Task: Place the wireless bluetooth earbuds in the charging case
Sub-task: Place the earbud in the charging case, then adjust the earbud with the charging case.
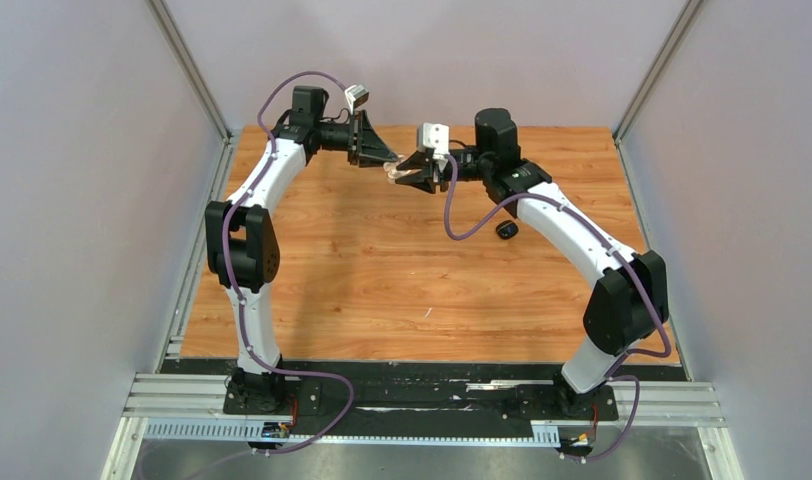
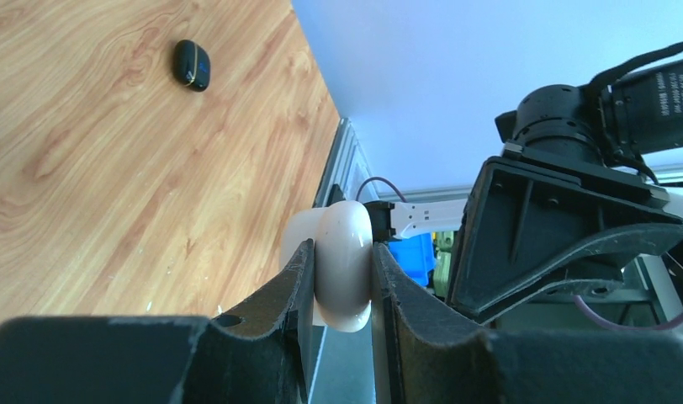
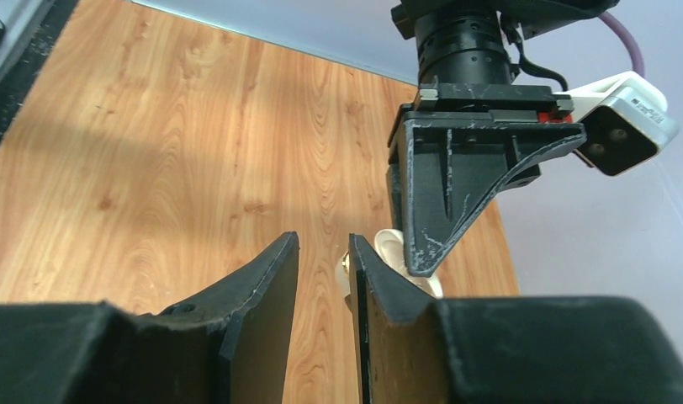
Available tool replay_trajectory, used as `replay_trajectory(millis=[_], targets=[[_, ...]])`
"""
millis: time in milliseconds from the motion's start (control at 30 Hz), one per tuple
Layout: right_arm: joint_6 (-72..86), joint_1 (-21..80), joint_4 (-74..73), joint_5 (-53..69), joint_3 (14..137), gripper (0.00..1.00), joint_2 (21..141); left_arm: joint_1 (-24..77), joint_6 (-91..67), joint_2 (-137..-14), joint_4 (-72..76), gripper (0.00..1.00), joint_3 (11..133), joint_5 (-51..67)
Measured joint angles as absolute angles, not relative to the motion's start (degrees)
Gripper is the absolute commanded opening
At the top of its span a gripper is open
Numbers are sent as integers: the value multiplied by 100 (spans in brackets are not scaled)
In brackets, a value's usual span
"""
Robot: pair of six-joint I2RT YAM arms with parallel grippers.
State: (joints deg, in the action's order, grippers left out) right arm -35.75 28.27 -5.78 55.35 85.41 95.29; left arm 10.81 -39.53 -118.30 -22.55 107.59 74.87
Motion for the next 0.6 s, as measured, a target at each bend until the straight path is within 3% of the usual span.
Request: replay_trajectory(millis=[600], targets=[[-5146,3114,-1758,4556,8906,33,9771,1081,-3096,-11732,-3229,0,10919,6788]])
